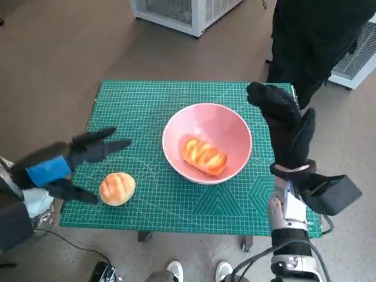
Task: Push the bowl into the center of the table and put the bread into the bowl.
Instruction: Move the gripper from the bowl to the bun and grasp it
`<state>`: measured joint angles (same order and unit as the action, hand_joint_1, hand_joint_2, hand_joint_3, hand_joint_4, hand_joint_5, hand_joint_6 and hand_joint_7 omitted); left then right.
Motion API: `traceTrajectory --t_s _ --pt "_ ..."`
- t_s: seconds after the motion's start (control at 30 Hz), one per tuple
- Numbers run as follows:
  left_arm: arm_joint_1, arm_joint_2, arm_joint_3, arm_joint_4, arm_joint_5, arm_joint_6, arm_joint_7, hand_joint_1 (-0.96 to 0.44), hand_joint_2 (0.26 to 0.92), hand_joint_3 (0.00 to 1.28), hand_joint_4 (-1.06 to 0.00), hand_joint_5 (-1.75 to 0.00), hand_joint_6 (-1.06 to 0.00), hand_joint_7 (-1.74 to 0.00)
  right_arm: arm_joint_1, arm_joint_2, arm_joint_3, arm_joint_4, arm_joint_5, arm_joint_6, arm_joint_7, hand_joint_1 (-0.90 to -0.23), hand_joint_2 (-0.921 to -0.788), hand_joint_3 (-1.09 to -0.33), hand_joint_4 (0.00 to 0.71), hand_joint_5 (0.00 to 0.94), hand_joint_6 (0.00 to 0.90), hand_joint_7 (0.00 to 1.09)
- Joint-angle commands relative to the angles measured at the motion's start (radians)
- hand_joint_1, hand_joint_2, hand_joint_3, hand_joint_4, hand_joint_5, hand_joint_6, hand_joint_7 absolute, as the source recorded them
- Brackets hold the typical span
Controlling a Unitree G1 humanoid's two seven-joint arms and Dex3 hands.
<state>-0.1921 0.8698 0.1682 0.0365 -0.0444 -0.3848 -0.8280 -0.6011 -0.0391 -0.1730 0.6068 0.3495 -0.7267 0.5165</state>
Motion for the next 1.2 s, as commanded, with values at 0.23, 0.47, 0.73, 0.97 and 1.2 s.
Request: traceTrajectory --t_s 0.23,0.47,0.73,0.97,1.2 --pt "0.047 -0.022 -0.059 0.011 0.102 0.043 0.064 -0.30 0.744 0.00 -0.07 -0.01 -0.24 -0.01 0.011 -0.010 0.000 0.014 -0.003 0.014 0.011 -0.775 -0.921 -0.761 0.216 0.000 0.078 0.54" --pt "0.052 -0.033 -0.115 0.041 0.258 0.039 0.165 -0.20 0.731 0.00 -0.08 0.00 -0.24 0.00 0.010 -0.012 0.002 0.013 -0.007 0.018 0.010 -0.773 -0.921 -0.761 0.216 0.000 0.075 0.54" --pt "0.051 -0.085 -0.167 0.105 0.354 -0.023 0.295 -0.04 0.722 0.00 -0.19 -0.02 -0.31 -0.02 0.017 -0.017 0.001 0.005 -0.002 0.027 0.013 -0.772 -0.921 -0.762 0.215 0.000 0.071 0.55" --pt "0.057 -0.130 -0.206 0.149 0.427 -0.066 0.419 0.10 0.754 0.01 -0.48 -0.03 -0.52 -0.03 0.025 -0.019 0.000 -0.005 0.003 0.033 0.015 -0.772 -0.921 -0.762 0.213 0.000 0.068 0.55" --pt "0.046 -0.139 -0.247 0.190 0.514 -0.079 0.502 0.13 0.811 0.01 -0.74 -0.05 -0.71 -0.05 0.028 -0.016 0.002 -0.010 0.000 0.037 0.010 -0.770 -0.921 -0.762 0.213 0.001 0.065 0.56"
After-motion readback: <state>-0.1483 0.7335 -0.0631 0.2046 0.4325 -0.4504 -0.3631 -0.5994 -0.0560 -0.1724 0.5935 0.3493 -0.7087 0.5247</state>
